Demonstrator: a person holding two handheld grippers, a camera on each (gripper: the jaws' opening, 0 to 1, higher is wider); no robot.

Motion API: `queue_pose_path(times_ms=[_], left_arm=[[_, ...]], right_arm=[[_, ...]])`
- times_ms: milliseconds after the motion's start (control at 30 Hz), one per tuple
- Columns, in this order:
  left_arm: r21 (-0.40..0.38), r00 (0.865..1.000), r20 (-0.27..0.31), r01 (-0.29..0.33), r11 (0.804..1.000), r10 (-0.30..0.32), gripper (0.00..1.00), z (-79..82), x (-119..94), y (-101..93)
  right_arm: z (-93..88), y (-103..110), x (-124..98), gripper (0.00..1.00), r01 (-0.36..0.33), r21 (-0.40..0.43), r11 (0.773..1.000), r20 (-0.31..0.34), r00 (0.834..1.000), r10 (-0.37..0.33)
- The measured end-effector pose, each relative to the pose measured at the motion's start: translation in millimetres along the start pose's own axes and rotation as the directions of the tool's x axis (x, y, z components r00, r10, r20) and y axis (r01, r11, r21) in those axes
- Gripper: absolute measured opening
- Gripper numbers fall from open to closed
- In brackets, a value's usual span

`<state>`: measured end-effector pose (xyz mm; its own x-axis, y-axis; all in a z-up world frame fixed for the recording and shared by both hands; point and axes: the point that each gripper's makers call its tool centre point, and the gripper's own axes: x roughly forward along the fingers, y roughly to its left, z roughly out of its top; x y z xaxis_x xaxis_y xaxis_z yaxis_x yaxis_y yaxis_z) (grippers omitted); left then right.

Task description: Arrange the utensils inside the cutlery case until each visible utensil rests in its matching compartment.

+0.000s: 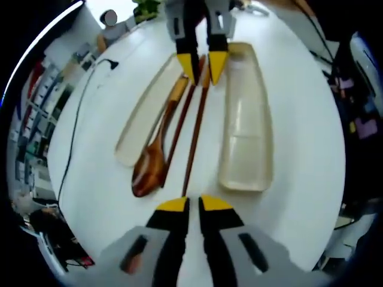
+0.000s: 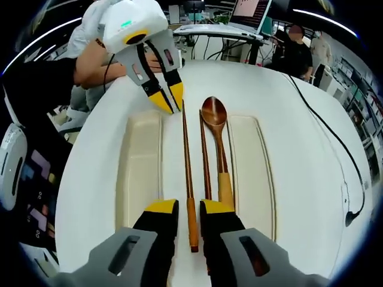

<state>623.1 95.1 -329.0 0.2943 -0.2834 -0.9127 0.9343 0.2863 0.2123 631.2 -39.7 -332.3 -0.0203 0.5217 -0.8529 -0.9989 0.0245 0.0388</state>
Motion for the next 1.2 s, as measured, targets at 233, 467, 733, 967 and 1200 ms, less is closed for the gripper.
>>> queue_pose_path(times_ms=[233, 467, 733, 967, 1200], left_arm=[[0.01, 0.999, -0.04, 0.031, 0.999, -0.031, 0.1, 0.0, 0, 3.8], [0.04, 0.999, -0.04, 0.001, 0.999, 0.0, 0.15, 0.3, 1, 7.0], [0.022, 0.999, -0.036, 0.03, 0.999, -0.029, 0.16, 1.2, 5, 13.2], [-0.031, 0.991, -0.043, 0.126, 0.992, -0.127, 0.13, 2.8, 10, 12.3], [-0.034, 0.982, -0.065, 0.177, 0.984, -0.179, 0.12, 7.5, 14, 9.9]], right_arm=[[-6.0, -2, 2, 0.13, -0.008, -0.012, 1.0, -0.049, 0.999, 0.007], [-6.0, -3, 1, 0.13, -0.016, -0.029, 0.999, -0.06, 0.998, 0.014], [-6.4, -5, 1, 0.11, -0.025, -0.048, 0.999, -0.095, 0.995, 0.02], [-6.4, -9, 2, 0.05, -0.026, -0.077, 0.997, -0.12, 0.993, 0.017], [-5.1, -9, 2, 0.05, -0.031, -0.105, 0.994, -0.174, 0.985, 0.012]])
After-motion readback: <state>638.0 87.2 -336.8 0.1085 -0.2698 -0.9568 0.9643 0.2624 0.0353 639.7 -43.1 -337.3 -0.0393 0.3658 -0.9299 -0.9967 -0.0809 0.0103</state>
